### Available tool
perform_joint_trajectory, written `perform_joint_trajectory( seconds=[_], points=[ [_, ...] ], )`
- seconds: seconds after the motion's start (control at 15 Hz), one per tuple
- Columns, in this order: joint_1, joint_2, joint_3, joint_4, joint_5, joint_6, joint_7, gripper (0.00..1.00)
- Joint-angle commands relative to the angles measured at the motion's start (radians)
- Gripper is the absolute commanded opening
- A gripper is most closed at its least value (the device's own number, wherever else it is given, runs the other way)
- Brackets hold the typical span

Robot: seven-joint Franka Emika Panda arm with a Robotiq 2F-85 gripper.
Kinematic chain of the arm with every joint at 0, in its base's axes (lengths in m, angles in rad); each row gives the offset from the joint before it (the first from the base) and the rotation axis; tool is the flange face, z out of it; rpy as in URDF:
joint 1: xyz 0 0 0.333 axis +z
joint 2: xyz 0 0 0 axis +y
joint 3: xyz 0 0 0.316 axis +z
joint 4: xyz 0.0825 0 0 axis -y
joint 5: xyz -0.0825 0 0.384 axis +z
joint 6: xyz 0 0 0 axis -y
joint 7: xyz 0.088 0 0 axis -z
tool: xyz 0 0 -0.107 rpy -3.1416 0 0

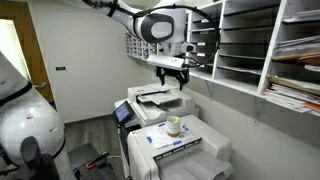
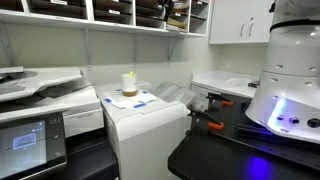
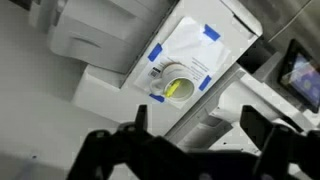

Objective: Take the marker out of the cup

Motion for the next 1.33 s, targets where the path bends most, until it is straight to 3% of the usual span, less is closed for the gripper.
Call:
perform_joint_trajectory(
  seconds=[0.0,0.33,0.73,1.0,1.27],
  points=[
    [-0.03,0.004,0.027,0.002,0.013,-0.003,-0.009,1.0],
    [-0.014,0.059,0.048,0.033,-0.025,-0.044,-0.077,1.0],
    [0.002,0.27,0.141,0.101,-0.079,-0.014,-0.256,1.0],
    [-0.023,0.443,0.212,0.201,-0.187,-0.021,-0.336,1.0],
    [-0.042,0.574,0.262,0.284,-0.312,0.005,-0.321,1.0]
  ],
)
